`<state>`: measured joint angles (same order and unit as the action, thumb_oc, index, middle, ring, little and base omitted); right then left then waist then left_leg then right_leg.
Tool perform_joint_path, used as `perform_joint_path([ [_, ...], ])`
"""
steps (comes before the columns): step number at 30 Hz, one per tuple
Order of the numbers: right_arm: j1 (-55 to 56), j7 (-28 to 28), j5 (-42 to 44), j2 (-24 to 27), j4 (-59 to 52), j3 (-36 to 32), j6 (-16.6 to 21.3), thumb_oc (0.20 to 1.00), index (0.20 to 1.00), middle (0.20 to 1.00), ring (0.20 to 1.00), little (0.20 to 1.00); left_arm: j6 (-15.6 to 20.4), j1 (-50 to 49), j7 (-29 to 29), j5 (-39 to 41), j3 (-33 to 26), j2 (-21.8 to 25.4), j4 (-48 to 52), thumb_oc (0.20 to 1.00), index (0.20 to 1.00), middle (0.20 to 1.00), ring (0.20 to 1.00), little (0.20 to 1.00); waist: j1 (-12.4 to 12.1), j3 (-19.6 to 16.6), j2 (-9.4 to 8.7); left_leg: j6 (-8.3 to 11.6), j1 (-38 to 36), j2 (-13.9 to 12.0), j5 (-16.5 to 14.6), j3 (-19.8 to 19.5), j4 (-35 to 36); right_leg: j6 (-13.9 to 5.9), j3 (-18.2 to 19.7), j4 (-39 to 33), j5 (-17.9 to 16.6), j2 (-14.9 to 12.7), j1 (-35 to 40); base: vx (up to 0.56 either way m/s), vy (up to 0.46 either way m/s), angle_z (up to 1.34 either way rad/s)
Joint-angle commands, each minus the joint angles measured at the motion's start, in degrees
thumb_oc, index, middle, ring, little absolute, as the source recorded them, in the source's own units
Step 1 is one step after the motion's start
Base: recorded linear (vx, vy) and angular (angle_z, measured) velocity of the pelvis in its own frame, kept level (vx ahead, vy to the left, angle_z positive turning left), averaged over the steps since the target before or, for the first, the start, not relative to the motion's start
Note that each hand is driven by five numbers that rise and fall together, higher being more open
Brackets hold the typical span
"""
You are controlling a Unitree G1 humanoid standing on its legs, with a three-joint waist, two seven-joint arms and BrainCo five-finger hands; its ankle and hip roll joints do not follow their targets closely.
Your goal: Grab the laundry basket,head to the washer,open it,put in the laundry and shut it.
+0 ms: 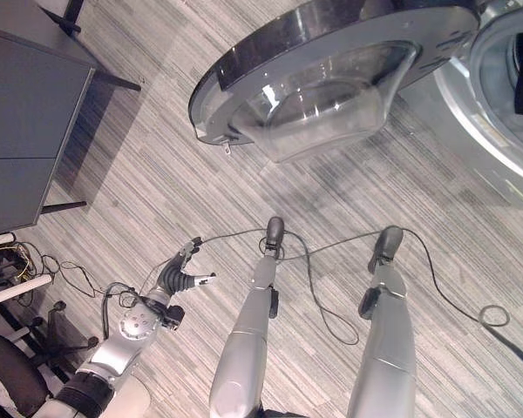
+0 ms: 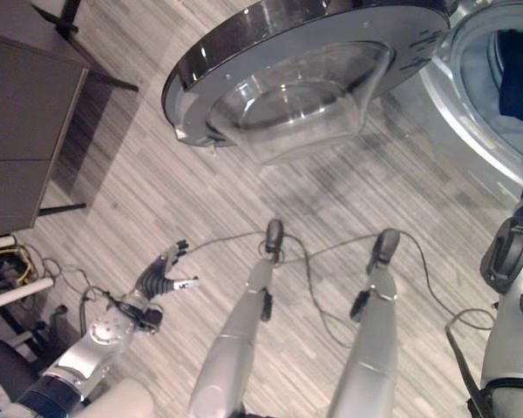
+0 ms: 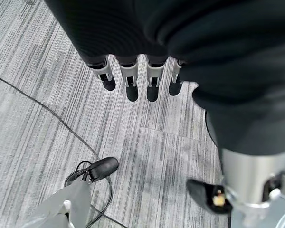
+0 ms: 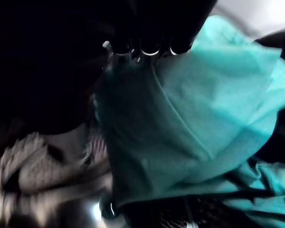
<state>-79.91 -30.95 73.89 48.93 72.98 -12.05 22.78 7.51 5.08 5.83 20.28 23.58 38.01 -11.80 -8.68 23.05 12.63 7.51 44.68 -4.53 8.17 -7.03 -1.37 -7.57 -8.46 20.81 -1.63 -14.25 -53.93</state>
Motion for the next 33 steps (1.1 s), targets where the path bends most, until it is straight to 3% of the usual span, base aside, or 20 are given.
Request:
perform_joint_path([
  [1, 6.5, 6.1, 3.5, 1.8, -5.8, 2.4, 5.8, 1.000, 1.000, 1.000, 1.000, 1.000, 1.2, -3.6, -0.5, 0.1, 1.0, -0.7, 0.5, 1.000, 1.000, 1.000, 1.000, 1.000, -0.7, -3.8, 1.30, 3.59, -2.0, -4.5, 1.1, -0.5, 5.5, -4.41, 0.6, 4.5, 5.5, -2.3, -1.3, 0.00, 0.005, -0.04],
  [7, 9.1, 10.6, 3.4, 0.2, -10.4, 2.3, 7.0, 1.000, 1.000, 1.000, 1.000, 1.000, 2.0, -4.0, -1.0, -0.6, -0.1, -0.5, -0.5, 1.000, 1.000, 1.000, 1.000, 1.000, -1.0, -3.8, 1.02, 3.50, -2.1, -4.0, 0.9, -0.2, 5.3, -4.67, 0.7, 3.6, 4.8, -2.9, -0.7, 0.00, 0.000, 0.00],
  [13, 10.9, 15.3, 2.4, -0.7, -10.9, 5.5, 4.3, 1.000, 1.000, 1.000, 1.000, 1.000, 2.3, -3.7, -1.6, -0.8, -0.4, -0.7, -1.6, 1.000, 1.000, 1.000, 1.000, 1.000, -0.6, -3.3, 0.20, 3.42, -1.9, -4.1, 0.8, 0.0, 4.5, -4.54, 1.0, 3.7, 4.5, -3.0, -0.5, 0.00, 0.000, 0.00],
  [17, 16.7, 26.6, 12.4, -6.5, -14.4, 3.0, 1.9, 1.000, 1.000, 1.000, 1.000, 1.000, 0.1, -3.2, -4.4, -3.5, 0.9, -0.6, -2.5, 1.000, 1.000, 1.000, 1.000, 1.000, 0.3, -2.9, -1.01, 3.28, -2.0, -4.3, -0.3, 0.0, 1.8, -4.43, 0.6, 2.6, 3.9, -2.9, 1.6, 0.00, 0.000, 0.00],
  [20, 17.2, 26.9, 12.7, -6.7, -14.5, 2.7, 1.9, 1.000, 1.000, 1.000, 1.000, 1.000, 0.1, -3.3, -4.5, -3.5, 1.0, -0.4, -2.5, 1.000, 1.000, 1.000, 1.000, 1.000, 0.2, -2.9, -1.14, 3.27, -2.1, -4.3, -0.4, 0.0, 1.7, -4.44, 0.5, 2.5, 3.9, -2.9, 1.8, 0.00, 0.000, 0.00],
  [24, 22.6, 30.1, 13.8, -11.8, -14.1, 0.5, -0.8, 1.000, 1.000, 1.000, 1.000, 1.000, -2.3, -3.4, -8.2, -6.0, 2.8, 0.2, -4.6, 1.000, 1.000, 1.000, 1.000, 1.000, 1.6, -2.9, -2.07, 2.97, -3.2, -4.2, -2.1, 0.1, -1.2, -4.26, 0.3, 0.7, 2.9, -2.9, 5.2, -0.01, 0.027, 0.01],
  [28, 26.1, 30.5, 14.9, -14.5, -14.5, -3.1, -0.6, 1.000, 1.000, 1.000, 1.000, 1.000, -3.3, -4.4, -9.8, -6.1, 2.6, 1.5, -4.2, 1.000, 1.000, 1.000, 1.000, 1.000, 2.4, -2.6, -2.47, 2.58, -4.5, -4.1, -3.5, 0.2, -2.6, -4.29, 0.5, -1.1, 2.1, -3.0, 7.8, -0.01, 0.036, -0.04],
  [33, 26.1, 29.6, 15.1, -14.1, -13.3, -4.4, -0.2, 1.000, 1.000, 1.000, 1.000, 1.000, -3.4, -4.7, -9.9, -6.0, 2.0, 1.8, -3.7, 1.000, 1.000, 1.000, 1.000, 1.000, 2.5, -2.6, -2.46, 2.51, -4.9, -4.0, -3.7, 0.3, -2.7, -4.49, 0.6, -2.1, 1.7, -3.1, 8.6, -0.01, 0.030, -0.09],
])
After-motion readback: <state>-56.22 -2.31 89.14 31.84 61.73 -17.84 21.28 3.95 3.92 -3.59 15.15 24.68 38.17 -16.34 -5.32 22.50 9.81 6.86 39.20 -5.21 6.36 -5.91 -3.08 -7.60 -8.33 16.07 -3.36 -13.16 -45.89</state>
